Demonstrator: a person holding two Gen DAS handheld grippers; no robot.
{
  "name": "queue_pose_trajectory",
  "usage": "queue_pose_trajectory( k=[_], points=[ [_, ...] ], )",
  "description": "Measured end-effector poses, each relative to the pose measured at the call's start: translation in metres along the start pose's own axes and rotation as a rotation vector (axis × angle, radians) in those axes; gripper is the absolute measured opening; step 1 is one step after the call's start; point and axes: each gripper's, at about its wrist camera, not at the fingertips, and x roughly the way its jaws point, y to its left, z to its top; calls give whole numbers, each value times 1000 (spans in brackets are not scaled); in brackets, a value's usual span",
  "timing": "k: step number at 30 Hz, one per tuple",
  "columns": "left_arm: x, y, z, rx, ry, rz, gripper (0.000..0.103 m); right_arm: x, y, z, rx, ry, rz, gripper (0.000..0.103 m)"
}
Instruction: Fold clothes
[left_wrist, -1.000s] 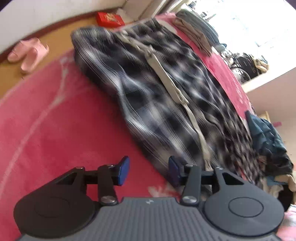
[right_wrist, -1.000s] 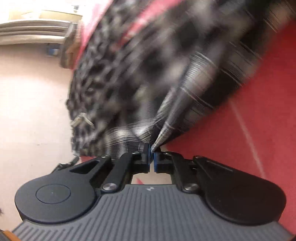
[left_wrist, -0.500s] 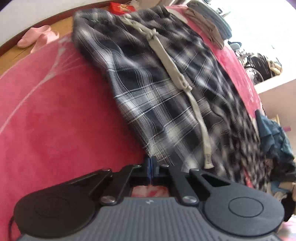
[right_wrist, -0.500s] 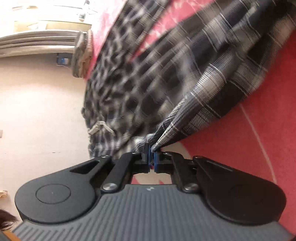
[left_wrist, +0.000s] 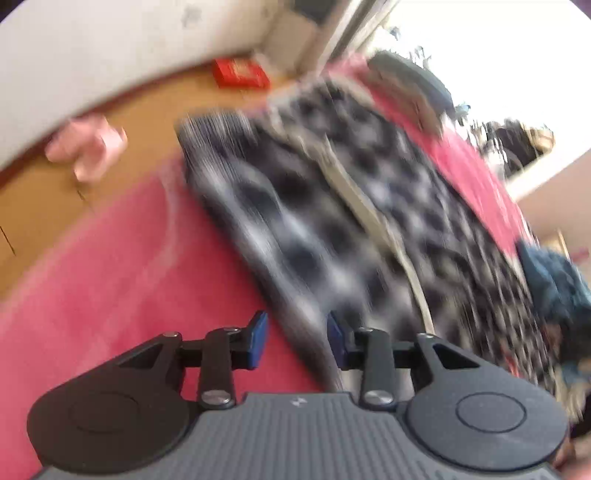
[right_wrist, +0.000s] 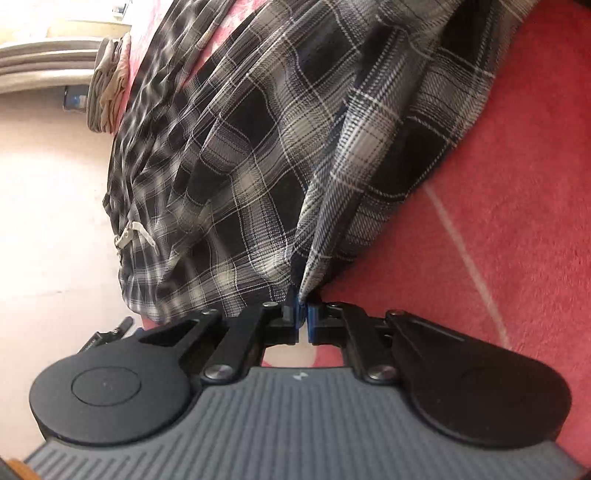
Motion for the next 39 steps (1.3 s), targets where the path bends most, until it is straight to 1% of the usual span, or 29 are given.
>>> queue_pose_trajectory(
  k=[2,4,5,6,7,8,9,11,12,17,19,23,26,28,29,30,31,33,36,38,39],
  points=[
    [7,-1,17,38,-63,1,36,-1,3,-2,-16,-5,-7,5],
    [24,-11,25,112,-107,10,35,-1,6,-4,-24,-13,-14,5],
    [34,-15,25,143,-129,32,34,0,6,-4,-29,-15,-18,5],
    [45,-16,24,163,-128,80,34,0,7,-5,-38,-19,-23,5],
    [57,-15,23,179,-112,136,29,1,6,-6,-45,-20,-28,5],
    [64,-12,22,179,-111,169,24,1,6,-6,-49,-21,-33,4],
    [66,-8,20,168,-120,188,21,1,4,-7,-47,-21,-34,4],
    [61,-5,19,161,-129,202,21,1,1,-8,-34,-24,-33,4],
    [58,-4,19,160,-131,208,21,0,0,-10,-31,-26,-35,4],
    [42,-7,21,170,-139,222,30,-2,-3,-21,-21,-42,-59,4],
    [35,-9,21,176,-142,224,38,-5,-5,-26,-20,-42,-74,4],
    [22,-17,21,195,-149,220,41,-15,-13,-40,-26,-44,-115,5],
    [7,-54,3,302,-152,144,44,-34,-26,-54,-3,-90,-116,7],
    [-3,-81,-10,378,-153,88,49,-53,-37,-65,22,-154,-121,12],
    [-8,-94,-17,417,-153,59,49,-63,-43,-69,37,-192,-124,14],
    [-11,-110,-28,463,-139,13,49,-74,-50,-73,61,-237,-122,17],
    [-12,-127,-41,513,-114,-39,50,-86,-58,-75,91,-286,-118,21],
    [-11,-163,-73,627,-46,-140,50,-109,-76,-80,159,-387,-103,24],
    [-9,-211,-127,798,57,-267,51,-138,-107,-85,309,-541,-22,28],
    [-6,-237,-165,916,128,-350,51,-150,-124,-87,394,-611,28,32],
    [-4,-248,-186,976,167,-378,50,-155,-131,-88,435,-642,52,36]
  ],
)
